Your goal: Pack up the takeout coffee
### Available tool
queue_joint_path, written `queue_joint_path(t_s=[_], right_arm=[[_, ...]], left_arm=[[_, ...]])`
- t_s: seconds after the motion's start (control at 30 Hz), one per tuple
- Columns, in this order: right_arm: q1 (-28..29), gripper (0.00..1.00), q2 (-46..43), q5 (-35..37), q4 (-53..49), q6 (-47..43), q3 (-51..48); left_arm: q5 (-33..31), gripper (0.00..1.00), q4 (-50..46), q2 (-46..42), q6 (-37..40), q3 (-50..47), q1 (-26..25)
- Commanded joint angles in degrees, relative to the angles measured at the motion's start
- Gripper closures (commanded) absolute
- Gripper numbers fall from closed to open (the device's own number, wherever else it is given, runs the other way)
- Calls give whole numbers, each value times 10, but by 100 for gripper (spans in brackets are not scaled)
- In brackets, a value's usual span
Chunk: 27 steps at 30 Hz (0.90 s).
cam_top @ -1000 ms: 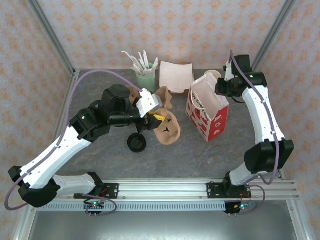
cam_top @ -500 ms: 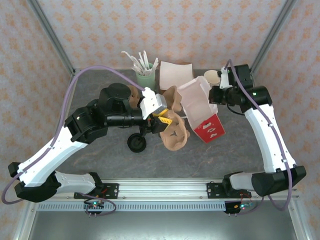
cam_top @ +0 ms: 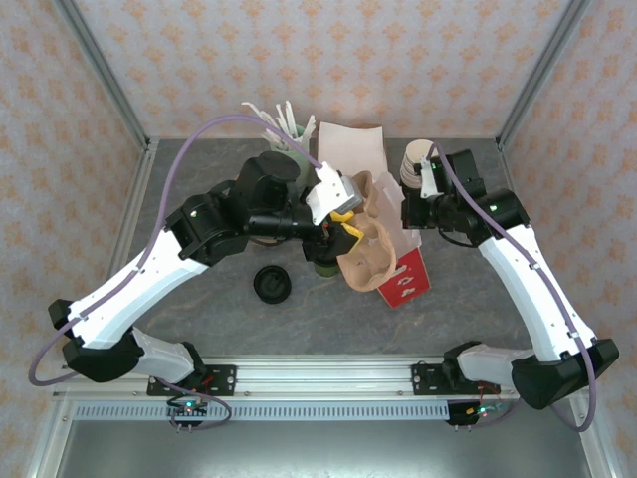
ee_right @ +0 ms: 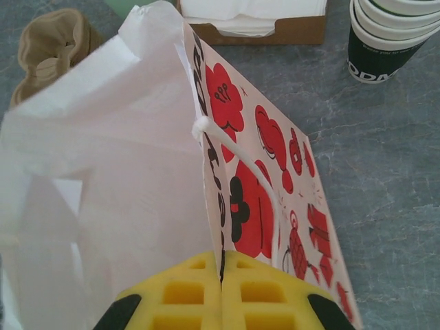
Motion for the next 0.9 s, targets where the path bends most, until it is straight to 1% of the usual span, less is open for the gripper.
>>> queue_joint_path(t_s=[0.0, 0.1, 0.23, 0.37, 0.5, 0.6, 0.67, 0.77, 0.87], right_arm=[[7, 100, -15, -1, 28, 15, -19], [8, 100, -38, -17, 46, 18, -41], [8, 100, -48, -43, 52, 32, -49], [9, 100, -61, -61, 62, 47, -59], [8, 100, -67, -90, 64, 55, -67], [8, 100, -74, -83, 58, 54, -74], [8, 100, -79, -96, 59, 51, -75], [8, 100, -89, -95, 60, 48, -86], [9, 100, -103, -102, 64, 42, -105]], left_arm=[[-7, 62, -39, 13, 0, 35, -4], [-4, 62, -50, 28, -3, 55, -2], [20, 62, -51, 48, -51, 91, 9], [13, 62, -73, 69, -77, 120, 18], [27, 62, -92, 95, -110, 144, 37], [28, 62, -98, 100, -110, 141, 41], [28, 62, -98, 100, -110, 125, 42], [45, 62, -95, 102, -115, 95, 43], [62, 63, -70, 100, -121, 58, 43]])
